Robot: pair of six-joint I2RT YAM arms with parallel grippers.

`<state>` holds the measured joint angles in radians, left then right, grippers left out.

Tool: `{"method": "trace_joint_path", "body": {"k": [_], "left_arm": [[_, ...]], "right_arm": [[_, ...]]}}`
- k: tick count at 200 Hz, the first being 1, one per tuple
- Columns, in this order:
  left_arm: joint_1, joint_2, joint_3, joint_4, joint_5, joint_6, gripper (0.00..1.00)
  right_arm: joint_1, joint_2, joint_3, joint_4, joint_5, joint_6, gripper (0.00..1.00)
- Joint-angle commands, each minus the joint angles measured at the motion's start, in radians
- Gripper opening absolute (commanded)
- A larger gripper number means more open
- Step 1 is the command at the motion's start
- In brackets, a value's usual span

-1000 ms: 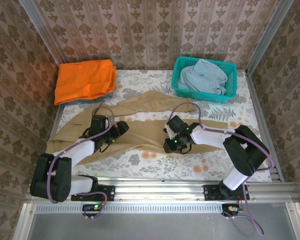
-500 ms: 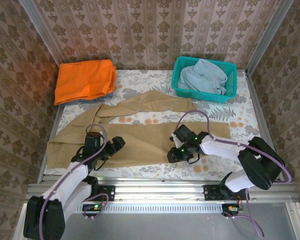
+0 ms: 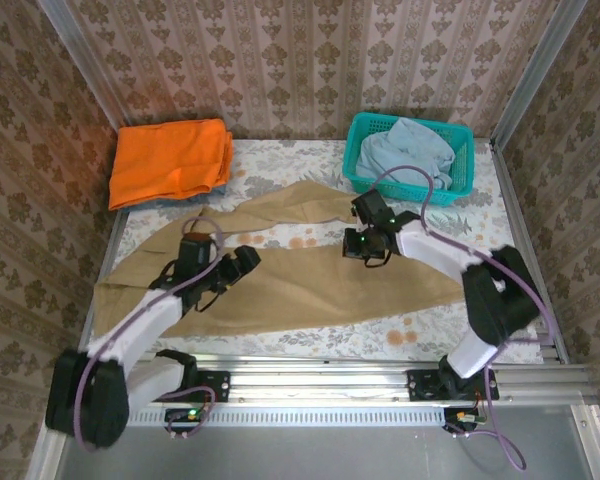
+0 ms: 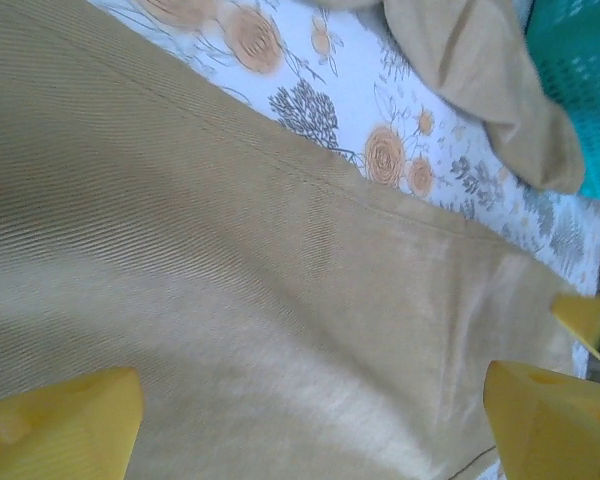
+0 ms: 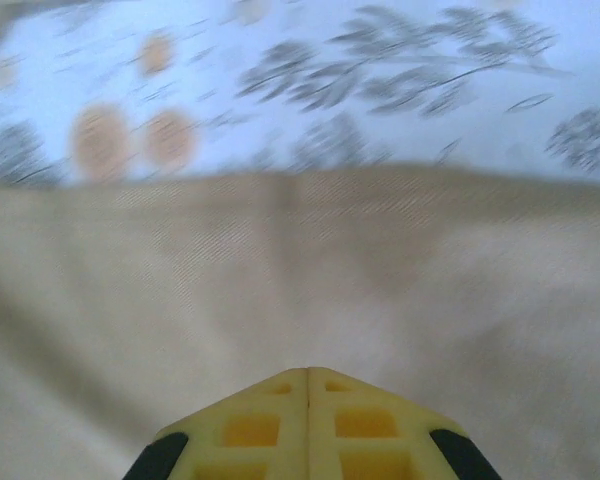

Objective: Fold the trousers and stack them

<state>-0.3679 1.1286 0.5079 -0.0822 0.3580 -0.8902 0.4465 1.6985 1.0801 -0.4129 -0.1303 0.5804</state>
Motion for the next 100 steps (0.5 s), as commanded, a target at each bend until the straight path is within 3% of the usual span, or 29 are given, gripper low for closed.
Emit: {"method": "trace_joint_path", "body": {"k": [1, 50, 80, 100], "left_arm": [[-0.081, 0.155, 0.091, 0.186, -0.003, -0.008, 0.88], [-0.243, 0.454, 0.128, 0.475, -0.002, -0.080, 0.84], [-0.384, 0.583, 0.041, 0.698, -0.041, -0.202, 0.82], [-0.502, 0.697, 0.003, 0.884, -0.069, -0.306, 0.81]], "right_arm": [[-0.066, 0.041, -0.031, -0.030, 0.075, 0.068, 0.00], [-0.225, -0.200, -0.335, -0.055, 0.081, 0.109, 0.00], [-0.512, -0.410, -0.495, -0.103, -0.056, 0.113, 0.00], [-0.670, -0.506, -0.549, -0.140, -0.052, 0.094, 0.00]]}}
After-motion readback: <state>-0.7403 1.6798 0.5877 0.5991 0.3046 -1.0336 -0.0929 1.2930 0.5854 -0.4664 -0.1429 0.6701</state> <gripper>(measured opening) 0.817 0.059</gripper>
